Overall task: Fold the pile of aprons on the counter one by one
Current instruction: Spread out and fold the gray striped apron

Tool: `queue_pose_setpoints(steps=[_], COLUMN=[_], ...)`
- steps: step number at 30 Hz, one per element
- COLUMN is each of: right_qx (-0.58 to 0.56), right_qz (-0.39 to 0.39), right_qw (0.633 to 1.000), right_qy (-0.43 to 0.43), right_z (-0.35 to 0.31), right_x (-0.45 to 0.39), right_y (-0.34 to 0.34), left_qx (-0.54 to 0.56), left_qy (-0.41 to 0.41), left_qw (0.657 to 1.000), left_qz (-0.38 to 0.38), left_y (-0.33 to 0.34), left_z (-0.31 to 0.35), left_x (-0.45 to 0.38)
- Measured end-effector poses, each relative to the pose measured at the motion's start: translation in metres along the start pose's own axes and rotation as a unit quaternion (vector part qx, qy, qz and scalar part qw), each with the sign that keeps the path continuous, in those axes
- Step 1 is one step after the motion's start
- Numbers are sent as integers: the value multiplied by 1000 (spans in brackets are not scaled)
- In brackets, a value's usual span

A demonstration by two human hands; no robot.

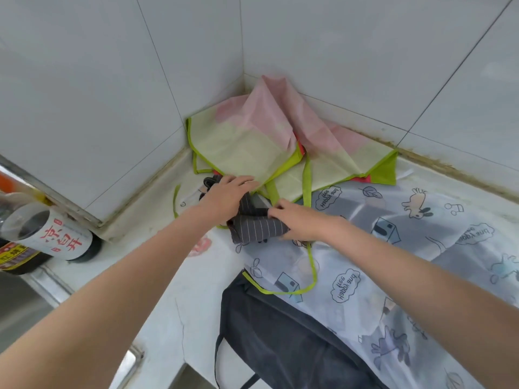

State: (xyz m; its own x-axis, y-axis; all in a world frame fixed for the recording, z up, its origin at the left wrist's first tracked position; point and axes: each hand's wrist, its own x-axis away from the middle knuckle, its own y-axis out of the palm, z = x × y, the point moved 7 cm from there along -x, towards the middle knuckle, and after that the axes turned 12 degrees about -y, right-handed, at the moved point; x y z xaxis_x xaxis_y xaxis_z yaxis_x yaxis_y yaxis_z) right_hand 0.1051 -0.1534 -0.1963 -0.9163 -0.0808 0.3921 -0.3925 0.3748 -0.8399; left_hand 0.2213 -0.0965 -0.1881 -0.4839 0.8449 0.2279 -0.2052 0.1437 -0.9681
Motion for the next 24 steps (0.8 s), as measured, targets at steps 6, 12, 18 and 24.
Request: queue_pose_setpoints(steps=[6, 12, 18, 24], right_qx=[-90, -58, -184, -208], right_qz=[-118, -123, -95, -211], right_qw=[989, 991, 977, 947], right_qy=[16, 7, 42, 128], right_z=[15, 8, 7, -3], right_x=[-34, -39, -3, 55], right_y=[-24, -12, -22, -46], left_qx=[-229, -288, 89, 450], left_qy=[15, 51, 17, -55], left_qw=[973, 956, 990, 886], left_qz=[-32, -35, -109, -103], left_y=[8, 10, -25, -103], left_z=[-2, -6, -1, 3], left_x=[-29, -33, -27, -24])
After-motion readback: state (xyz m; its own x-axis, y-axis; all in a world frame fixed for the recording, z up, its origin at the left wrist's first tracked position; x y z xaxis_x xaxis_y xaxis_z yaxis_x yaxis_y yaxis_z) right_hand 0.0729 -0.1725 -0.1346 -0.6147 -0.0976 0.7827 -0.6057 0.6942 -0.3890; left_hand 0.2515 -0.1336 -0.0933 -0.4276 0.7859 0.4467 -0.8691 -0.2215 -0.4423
